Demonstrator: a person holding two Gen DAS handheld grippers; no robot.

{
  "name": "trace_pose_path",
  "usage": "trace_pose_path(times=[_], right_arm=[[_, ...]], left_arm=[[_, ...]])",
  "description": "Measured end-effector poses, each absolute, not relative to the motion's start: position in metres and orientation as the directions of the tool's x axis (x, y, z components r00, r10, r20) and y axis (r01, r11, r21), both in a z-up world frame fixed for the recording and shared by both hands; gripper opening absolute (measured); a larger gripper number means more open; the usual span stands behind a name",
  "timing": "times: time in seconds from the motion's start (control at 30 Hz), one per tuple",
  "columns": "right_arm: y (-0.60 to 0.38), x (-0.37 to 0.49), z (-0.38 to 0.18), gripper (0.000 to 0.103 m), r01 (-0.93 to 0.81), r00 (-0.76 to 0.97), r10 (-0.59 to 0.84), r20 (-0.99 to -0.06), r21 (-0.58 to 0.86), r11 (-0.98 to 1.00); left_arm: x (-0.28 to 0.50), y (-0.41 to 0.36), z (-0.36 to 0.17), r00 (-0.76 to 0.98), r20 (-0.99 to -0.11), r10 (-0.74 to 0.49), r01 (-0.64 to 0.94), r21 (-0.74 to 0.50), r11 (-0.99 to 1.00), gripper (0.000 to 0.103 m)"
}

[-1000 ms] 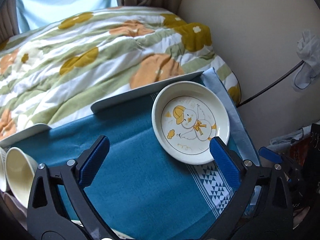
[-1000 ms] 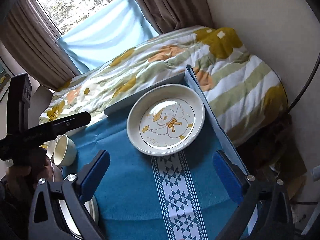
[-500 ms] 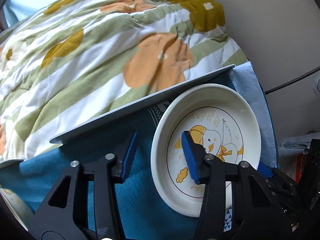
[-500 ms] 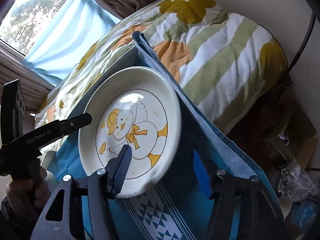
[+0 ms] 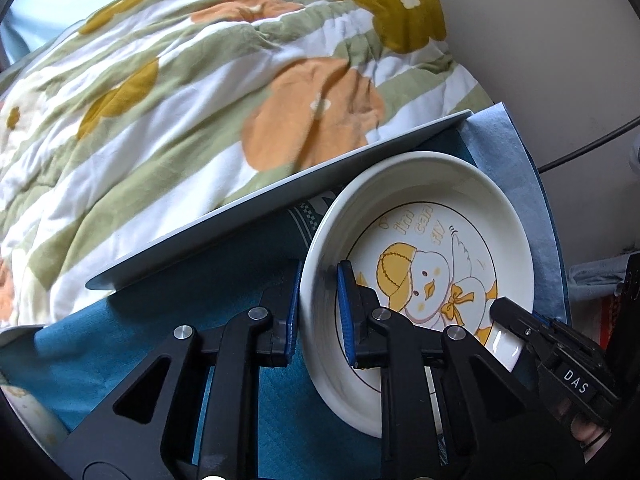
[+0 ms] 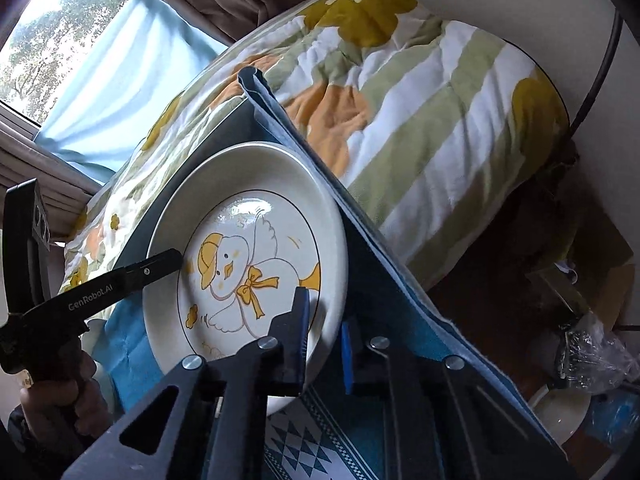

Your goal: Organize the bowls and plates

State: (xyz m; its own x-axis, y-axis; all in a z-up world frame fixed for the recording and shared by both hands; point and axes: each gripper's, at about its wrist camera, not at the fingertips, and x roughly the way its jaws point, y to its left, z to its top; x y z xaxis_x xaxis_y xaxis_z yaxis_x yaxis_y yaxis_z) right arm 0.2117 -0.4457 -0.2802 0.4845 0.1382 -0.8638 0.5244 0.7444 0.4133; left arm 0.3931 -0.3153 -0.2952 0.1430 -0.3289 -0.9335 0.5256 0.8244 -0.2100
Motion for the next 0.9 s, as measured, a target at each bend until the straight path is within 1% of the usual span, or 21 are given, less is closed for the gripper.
trace_pose_path(times=[0.17, 0.3, 0.43, 0.67, 0.83, 0.9], right_arm=[[-0.445, 0.213, -0.269, 0.013, 0.486, 0.503, 0.138, -0.853, 0.411, 0.771], [-0.441, 0.211, -0.255, 0.013, 0.443, 0.518, 0.152, -0.842, 0.416, 0.794], [-0.432, 0.208, -0.229, 0.013, 0.388, 0.541, 0.182, -0.821, 0.436, 0.812], [-0.391, 0.19, -0.171, 0.013, 0.256, 0.572, 0.207, -0.793, 0.413, 0.874], [-0.344, 0.168, -0.147, 0.013, 0.169, 0.579, 0.209, -0.788, 0.366, 0.915], [-0.325, 0.157, -0.145, 0.013, 0.139, 0.577, 0.229, -0.784, 0.371, 0.918]], left_arm=[[0.386, -0.305, -0.285, 0.154, -0.93, -0.334, 0.518, -0.212, 0.829, 0.013], [0.374, -0.291, -0.258, 0.195, -0.915, -0.353, 0.521, -0.208, 0.828, 0.012], [0.356, -0.269, -0.224, 0.245, -0.894, -0.376, 0.523, -0.205, 0.828, 0.012], [0.309, -0.206, -0.171, 0.314, -0.864, -0.394, 0.479, -0.214, 0.851, 0.012], [0.261, -0.15, -0.148, 0.38, -0.839, -0.39, 0.435, -0.21, 0.876, 0.012], [0.241, -0.126, -0.143, 0.398, -0.832, -0.388, 0.421, -0.21, 0.883, 0.012]])
